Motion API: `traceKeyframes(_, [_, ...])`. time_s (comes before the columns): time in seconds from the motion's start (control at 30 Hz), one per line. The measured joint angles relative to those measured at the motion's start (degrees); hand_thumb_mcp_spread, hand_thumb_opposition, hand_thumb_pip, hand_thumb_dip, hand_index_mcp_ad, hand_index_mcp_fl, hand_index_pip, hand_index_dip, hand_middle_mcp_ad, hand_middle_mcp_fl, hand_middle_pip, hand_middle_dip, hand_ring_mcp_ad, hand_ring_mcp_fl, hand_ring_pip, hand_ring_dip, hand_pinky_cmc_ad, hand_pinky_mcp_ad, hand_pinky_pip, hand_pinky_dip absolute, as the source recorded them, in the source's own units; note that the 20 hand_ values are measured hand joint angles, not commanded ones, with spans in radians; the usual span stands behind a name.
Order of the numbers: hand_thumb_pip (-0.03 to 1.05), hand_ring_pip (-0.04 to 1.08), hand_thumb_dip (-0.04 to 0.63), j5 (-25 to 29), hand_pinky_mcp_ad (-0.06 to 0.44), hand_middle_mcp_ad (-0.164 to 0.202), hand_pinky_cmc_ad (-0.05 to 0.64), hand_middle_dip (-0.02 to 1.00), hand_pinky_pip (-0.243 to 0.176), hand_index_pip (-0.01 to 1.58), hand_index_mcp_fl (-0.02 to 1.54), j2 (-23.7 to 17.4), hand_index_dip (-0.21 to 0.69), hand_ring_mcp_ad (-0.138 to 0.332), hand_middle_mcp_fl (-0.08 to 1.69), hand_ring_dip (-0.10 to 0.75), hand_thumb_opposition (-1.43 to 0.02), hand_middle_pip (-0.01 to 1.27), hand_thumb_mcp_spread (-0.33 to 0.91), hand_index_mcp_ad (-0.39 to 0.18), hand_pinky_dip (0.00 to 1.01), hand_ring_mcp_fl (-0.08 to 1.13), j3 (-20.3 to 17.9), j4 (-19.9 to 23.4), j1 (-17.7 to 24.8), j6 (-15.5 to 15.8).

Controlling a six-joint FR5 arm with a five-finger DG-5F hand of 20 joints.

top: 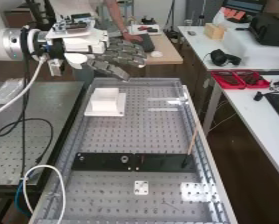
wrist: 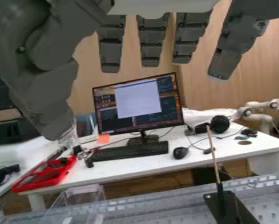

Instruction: Grab the larger nut and place it in the white container

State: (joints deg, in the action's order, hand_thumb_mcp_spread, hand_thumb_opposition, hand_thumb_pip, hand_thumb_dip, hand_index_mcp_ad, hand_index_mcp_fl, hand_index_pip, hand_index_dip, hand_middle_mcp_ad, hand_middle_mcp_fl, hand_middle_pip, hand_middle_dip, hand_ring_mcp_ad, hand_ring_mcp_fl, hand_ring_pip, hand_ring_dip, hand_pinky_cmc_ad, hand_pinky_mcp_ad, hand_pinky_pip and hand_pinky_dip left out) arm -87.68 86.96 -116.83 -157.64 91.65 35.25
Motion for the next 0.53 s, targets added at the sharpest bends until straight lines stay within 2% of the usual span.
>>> traceKeyframes(0.2, [0.67,0.08,0.202,-0.03,0.29,0.061,0.33,0.25,-0.093,0.28,0.01,-0.27,-0.058,0.113,0.0,0.141,-0.77,0.13,0.21,-0.136,0.52,0.01,1.24,-0.46,-0.41,1.21])
traceKeyframes(0.4, [0.64,0.08,0.183,0.97,0.29,0.061,0.33,0.25,-0.089,0.15,0.02,-0.22,-0.03,0.117,0.04,0.141,-0.74,0.13,0.18,-0.124,0.52,0.01,1.72,-1.26,-0.24,1.92])
traceKeyframes(0.53, [0.6,0.08,0.176,1.44,0.29,0.061,0.33,0.25,-0.089,0.13,0.02,0.0,-0.012,0.115,0.04,0.141,-0.75,0.13,0.18,-0.106,0.52,0.01,2.04,-1.2,-0.05,2.07])
